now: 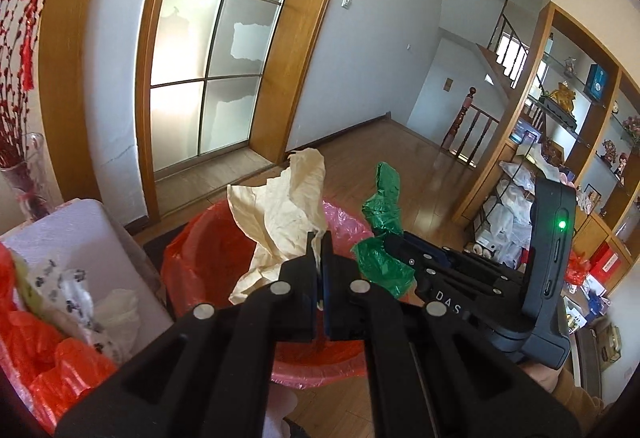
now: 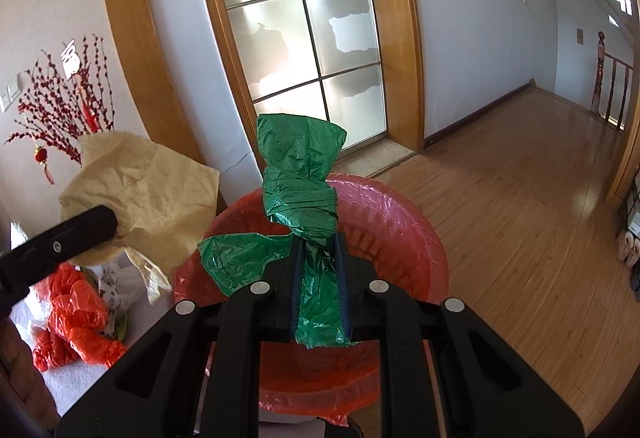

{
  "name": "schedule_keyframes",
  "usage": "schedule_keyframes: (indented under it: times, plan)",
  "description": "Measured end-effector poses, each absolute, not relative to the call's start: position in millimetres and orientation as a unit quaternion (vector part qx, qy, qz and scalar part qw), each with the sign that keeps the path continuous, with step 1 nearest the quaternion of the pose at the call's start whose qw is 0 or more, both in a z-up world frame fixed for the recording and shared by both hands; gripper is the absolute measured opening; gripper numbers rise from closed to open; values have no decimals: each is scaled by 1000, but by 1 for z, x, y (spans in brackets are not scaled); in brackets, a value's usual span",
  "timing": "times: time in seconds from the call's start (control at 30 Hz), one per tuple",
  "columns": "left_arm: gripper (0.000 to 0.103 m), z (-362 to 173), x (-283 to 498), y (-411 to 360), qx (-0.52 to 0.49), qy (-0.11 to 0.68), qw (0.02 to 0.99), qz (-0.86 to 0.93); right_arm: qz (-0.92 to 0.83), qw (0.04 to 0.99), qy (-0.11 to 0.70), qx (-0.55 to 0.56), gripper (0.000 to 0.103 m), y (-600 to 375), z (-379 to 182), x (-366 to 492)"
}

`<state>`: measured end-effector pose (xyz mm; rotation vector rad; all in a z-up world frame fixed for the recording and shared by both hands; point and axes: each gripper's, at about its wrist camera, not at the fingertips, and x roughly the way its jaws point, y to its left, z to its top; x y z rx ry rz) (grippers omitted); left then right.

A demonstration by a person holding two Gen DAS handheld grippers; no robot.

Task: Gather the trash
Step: 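Carry both items to the red basket and open both grippers to drop them, then return both tools to the table and grasp the orange bag with the right gripper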

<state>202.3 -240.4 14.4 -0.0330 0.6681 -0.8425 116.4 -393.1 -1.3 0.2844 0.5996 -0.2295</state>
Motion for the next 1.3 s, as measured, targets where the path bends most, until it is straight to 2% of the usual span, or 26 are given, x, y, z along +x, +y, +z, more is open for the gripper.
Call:
schedule_keyframes:
  times: [0.23,0.53,0.63,0.73,1.3]
  plan:
    - [5,-2,214,-250,-17,342,851,-399,-106,934,302,159,17,-403,-11,130]
    - [26,-16,220,-247,-7,363,856,-369,-113,928,308,178,34,-416,-23,124]
    - [31,-16,217,-237,-5,358,864,-355,-126,930,305,160,36,-410,-20,120]
    - [40,-11,204,-227,10,343,879,-332,-135,937,296,128,44,-401,-16,116]
    - [53,21,143,-120,9,282,935,-217,-42,951,298,69,45,-319,-10,102]
